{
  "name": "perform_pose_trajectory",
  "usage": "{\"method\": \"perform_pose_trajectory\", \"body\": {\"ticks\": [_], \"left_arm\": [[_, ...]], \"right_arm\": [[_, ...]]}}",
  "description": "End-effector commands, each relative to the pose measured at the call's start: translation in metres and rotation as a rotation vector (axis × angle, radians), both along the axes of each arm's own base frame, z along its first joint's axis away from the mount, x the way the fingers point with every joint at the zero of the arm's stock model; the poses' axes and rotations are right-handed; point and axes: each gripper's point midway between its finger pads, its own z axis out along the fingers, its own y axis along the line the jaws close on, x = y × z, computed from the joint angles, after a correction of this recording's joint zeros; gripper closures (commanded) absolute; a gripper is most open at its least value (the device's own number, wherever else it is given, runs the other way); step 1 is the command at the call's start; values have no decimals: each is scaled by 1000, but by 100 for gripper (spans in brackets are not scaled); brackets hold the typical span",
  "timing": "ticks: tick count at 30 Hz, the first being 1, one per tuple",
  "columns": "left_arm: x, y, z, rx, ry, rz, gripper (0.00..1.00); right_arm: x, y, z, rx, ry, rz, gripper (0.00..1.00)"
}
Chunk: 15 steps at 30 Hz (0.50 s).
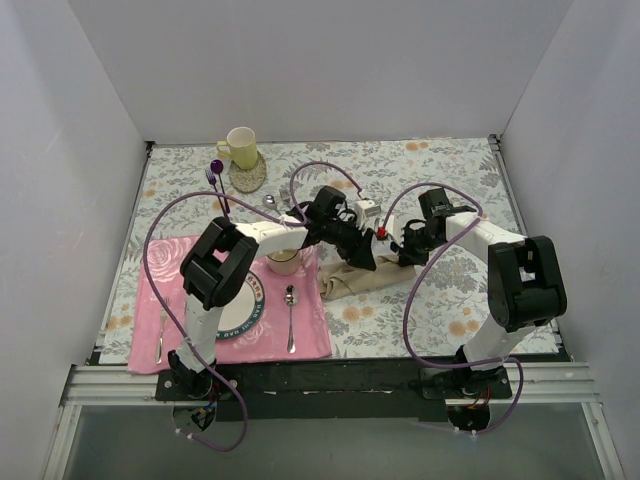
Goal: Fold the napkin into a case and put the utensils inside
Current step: Stuff the top corner of the smaller-rectangle-folded napkin into the folded napkin.
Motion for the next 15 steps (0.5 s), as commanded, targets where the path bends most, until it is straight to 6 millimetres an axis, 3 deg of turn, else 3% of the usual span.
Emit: {"method": "perform_pose_trajectory", "body": {"ticks": [1, 3, 6, 12, 15], "left_arm": [[7, 33, 23, 18, -32, 29, 57], [5, 43, 18, 36, -60, 8, 55], [4, 41, 32, -1, -81, 9, 50], [13, 10, 53, -71, -51, 28, 47], [3, -7, 43, -58, -36, 8, 48]], "right_arm": [[-21, -1, -4, -2, 41, 8, 99], [-21, -1, -4, -3, 39, 13, 99], [-20, 0, -3, 0, 37, 12, 99], [-17, 1, 0, 3, 28, 6, 99], [-17, 2, 1, 4, 27, 4, 99]]}}
